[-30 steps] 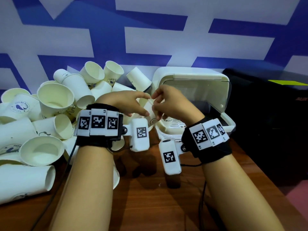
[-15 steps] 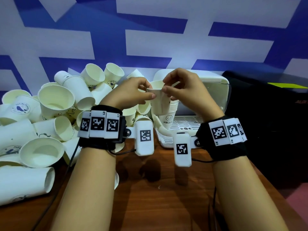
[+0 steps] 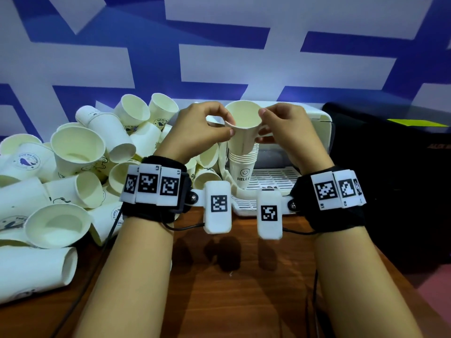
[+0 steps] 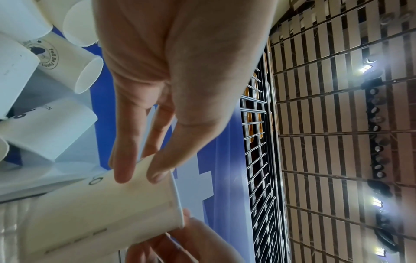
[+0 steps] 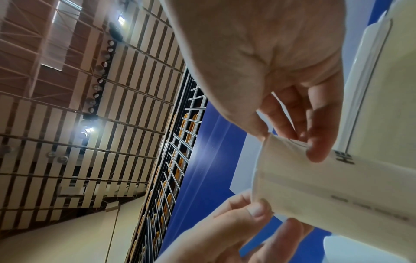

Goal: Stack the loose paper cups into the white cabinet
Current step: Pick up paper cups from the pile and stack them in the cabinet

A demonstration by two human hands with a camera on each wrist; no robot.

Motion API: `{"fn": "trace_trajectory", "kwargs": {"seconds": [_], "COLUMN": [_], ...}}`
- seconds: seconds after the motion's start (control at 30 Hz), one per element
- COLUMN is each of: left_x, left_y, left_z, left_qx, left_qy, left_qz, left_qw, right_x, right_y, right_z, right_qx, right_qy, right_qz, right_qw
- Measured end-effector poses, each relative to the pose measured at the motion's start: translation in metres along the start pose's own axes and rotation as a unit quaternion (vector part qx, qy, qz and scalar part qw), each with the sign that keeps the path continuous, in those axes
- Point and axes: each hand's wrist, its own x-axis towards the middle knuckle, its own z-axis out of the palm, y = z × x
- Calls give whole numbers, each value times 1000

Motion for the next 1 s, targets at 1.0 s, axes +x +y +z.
{"fn": "trace_trajectory", "kwargs": {"seconds": [1.0], "left_x": [13], "left_y": [-18], "left_z": [45], "left_qx": [58], "left_qy": [20], "left_qz": [26], "left_qw": [998], "right_x": [5], "right_y": [17], "right_z": [-20], "right_qx": [-111], "right_qy": [-29], "right_qz": [29], "right_qw": [993]}}
